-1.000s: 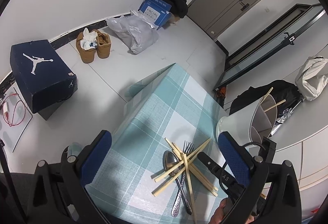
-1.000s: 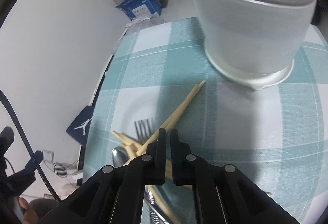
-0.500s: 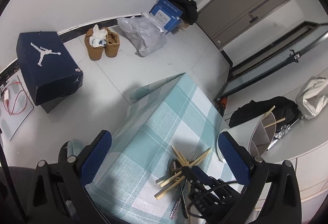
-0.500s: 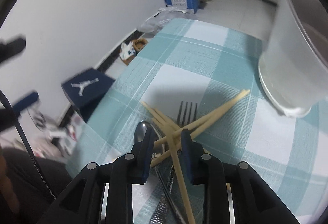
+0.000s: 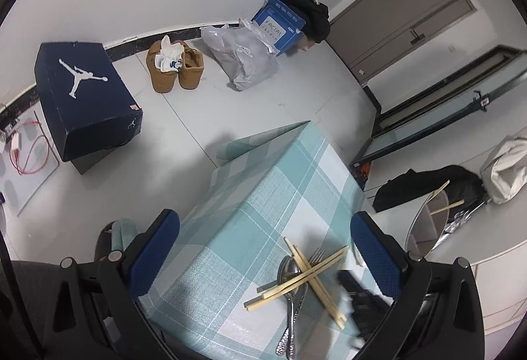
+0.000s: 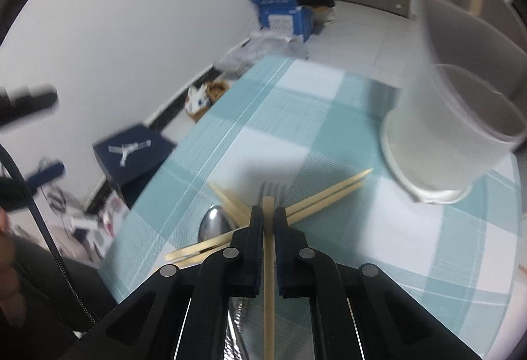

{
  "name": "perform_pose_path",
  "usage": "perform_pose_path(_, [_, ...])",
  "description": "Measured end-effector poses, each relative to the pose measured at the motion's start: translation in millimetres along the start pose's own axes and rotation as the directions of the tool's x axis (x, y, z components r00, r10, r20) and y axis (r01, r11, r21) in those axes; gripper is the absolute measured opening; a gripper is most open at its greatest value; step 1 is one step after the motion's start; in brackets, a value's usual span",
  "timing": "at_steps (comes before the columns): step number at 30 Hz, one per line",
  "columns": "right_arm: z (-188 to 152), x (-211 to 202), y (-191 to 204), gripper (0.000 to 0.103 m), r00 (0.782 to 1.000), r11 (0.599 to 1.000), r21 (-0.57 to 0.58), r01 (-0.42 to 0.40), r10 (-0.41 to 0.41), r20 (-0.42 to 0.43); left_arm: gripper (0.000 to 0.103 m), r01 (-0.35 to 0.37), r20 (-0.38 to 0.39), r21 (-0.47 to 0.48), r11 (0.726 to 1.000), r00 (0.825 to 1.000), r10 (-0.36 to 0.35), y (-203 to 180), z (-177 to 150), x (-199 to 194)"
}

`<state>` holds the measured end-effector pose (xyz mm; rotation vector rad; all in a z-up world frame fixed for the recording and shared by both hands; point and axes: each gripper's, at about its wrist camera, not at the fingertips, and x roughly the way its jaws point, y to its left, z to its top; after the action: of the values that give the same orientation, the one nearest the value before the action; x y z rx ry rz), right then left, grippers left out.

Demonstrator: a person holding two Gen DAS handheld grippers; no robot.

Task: Organize utensils
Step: 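Grasp a chopstick with the left gripper while the right gripper lifts its chopstick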

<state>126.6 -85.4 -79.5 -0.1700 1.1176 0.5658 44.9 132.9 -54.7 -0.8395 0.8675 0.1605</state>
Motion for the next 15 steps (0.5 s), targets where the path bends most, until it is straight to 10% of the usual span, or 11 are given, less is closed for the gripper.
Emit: perform_pose_path(15, [-26.5, -66.0, -115.3, 0.005, 0.969, 0.912, 0.36, -0.198, 0.127, 0.211, 0.102, -0.134, -0.042, 0.374, 0.918, 0.986, 0.161, -48.3, -40.3, 34.9])
